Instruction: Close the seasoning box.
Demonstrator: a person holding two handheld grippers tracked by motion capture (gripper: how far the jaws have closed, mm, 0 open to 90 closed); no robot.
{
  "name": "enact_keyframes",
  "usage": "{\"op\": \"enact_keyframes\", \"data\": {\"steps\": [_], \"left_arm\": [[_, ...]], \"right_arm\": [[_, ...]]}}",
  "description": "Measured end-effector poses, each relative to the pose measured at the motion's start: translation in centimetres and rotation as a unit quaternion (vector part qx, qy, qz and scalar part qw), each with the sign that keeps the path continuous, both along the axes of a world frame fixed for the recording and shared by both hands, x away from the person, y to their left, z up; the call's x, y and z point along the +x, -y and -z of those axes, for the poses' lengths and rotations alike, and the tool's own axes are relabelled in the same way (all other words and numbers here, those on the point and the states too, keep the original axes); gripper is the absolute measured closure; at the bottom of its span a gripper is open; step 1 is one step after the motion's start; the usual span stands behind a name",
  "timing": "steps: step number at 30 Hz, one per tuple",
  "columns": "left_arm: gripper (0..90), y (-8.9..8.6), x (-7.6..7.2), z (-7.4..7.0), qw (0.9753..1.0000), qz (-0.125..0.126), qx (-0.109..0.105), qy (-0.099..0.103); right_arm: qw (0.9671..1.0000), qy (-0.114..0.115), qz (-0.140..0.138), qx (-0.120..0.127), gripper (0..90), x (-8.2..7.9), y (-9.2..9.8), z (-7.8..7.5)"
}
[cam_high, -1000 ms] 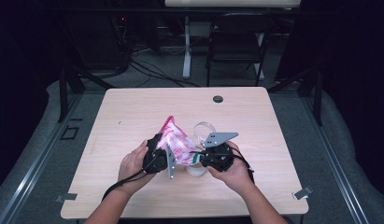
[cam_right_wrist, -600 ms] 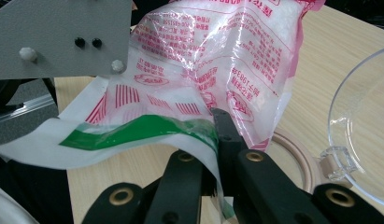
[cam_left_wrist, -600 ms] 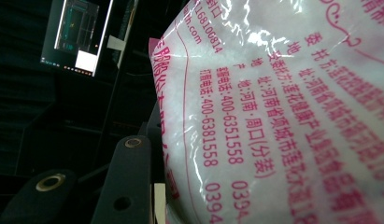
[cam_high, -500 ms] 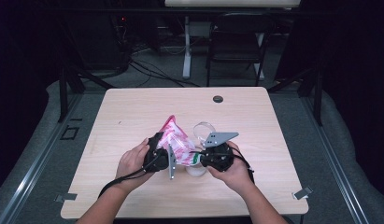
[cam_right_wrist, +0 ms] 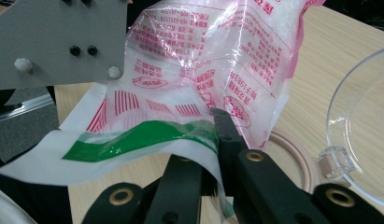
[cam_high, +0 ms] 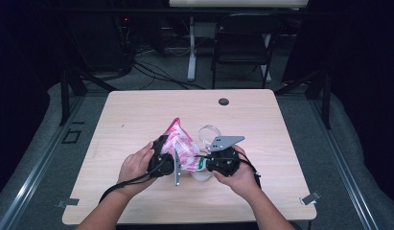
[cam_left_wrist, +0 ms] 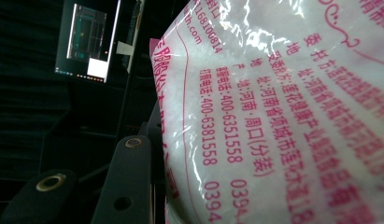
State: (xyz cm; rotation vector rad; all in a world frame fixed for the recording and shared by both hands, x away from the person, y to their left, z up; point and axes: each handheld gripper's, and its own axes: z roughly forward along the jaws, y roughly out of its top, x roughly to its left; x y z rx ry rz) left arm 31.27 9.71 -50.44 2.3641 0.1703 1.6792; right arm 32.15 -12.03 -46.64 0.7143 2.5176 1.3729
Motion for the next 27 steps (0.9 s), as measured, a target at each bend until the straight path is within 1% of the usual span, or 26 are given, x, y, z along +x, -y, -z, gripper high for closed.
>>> {"op": "enact_keyframes", "data": {"steps": [1,5,9,15,21,23,24,27], "left_arm": [[61.6,0.01,-0.01,-0.05,1.0,0.002,0.004,0.004],[61.6,0.03,-0.02,-0.1,0.9999,0.002,0.009,0.005],[61.6,0.11,-0.15,-0.16,0.9997,0.002,0.022,0.013],[61.6,0.13,-0.15,-0.28,0.9995,0.003,0.027,0.015],[61.6,0.18,-0.23,-0.36,0.9992,0.006,0.033,0.024],[61.6,0.18,-0.26,-0.39,0.9992,0.005,0.031,0.023],[61.6,0.19,-0.25,-0.48,0.999,0.007,0.035,0.028],[61.6,0.19,-0.22,-0.59,0.9987,0.009,0.039,0.031]], "right_arm": [[1.0,0.0,0.0,0.0,90.0,0.0,-0.01,0.01],[1.0,0.001,0.0,0.0,89.9,-0.02,-0.04,0.01],[1.0,0.001,0.001,-0.001,89.9,-0.01,-0.08,0.06],[1.0,0.002,0.002,0.0,89.9,-0.02,-0.05,0.04],[1.0,0.003,0.001,0.0,90.0,-0.03,-0.03,0.0],[1.0,0.004,0.001,0.001,89.9,-0.04,-0.01,-0.03],[1.0,0.004,0.0,0.001,89.9,-0.03,0.0,-0.04],[1.0,0.004,0.002,0.003,90.0,-0.05,0.0,-0.06]]}}
